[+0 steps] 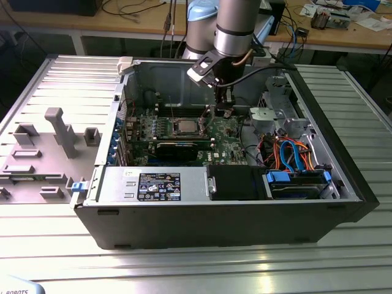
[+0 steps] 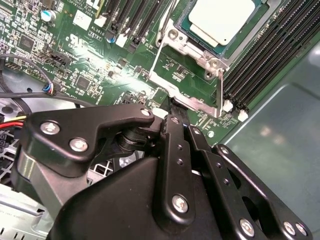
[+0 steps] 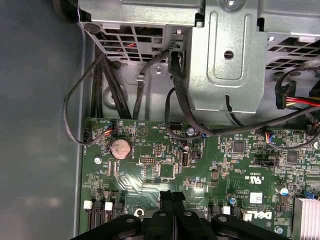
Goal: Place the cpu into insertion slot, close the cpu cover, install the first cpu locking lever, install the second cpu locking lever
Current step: 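Close the cpu cover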
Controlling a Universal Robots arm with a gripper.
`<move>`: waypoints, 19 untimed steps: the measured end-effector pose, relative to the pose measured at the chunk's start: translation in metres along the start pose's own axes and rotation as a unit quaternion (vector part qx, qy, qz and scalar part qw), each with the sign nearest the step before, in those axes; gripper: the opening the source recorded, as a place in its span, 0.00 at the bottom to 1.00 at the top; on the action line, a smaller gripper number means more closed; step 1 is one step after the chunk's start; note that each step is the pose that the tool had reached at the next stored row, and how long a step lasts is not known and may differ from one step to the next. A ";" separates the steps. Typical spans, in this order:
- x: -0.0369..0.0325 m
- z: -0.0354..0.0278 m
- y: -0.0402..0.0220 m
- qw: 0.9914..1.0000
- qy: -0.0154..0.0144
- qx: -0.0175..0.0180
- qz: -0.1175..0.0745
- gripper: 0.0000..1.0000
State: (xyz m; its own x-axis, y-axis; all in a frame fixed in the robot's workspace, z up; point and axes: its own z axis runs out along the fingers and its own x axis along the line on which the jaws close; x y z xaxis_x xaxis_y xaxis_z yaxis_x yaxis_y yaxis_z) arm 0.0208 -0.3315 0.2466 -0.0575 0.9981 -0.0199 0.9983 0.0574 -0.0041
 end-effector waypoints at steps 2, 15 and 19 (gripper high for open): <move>0.0001 0.0000 -0.0014 1.000 0.000 0.000 0.000 0.11; 0.0005 0.0001 -0.0085 1.000 0.000 0.000 0.000 0.11; 0.0006 0.0001 -0.0100 1.000 0.000 0.000 0.000 0.11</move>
State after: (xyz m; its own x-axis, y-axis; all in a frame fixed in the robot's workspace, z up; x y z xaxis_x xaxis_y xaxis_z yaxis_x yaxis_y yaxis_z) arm 0.0108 -0.3314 0.2466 -0.0575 0.9981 -0.0198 0.9983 0.0575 -0.0042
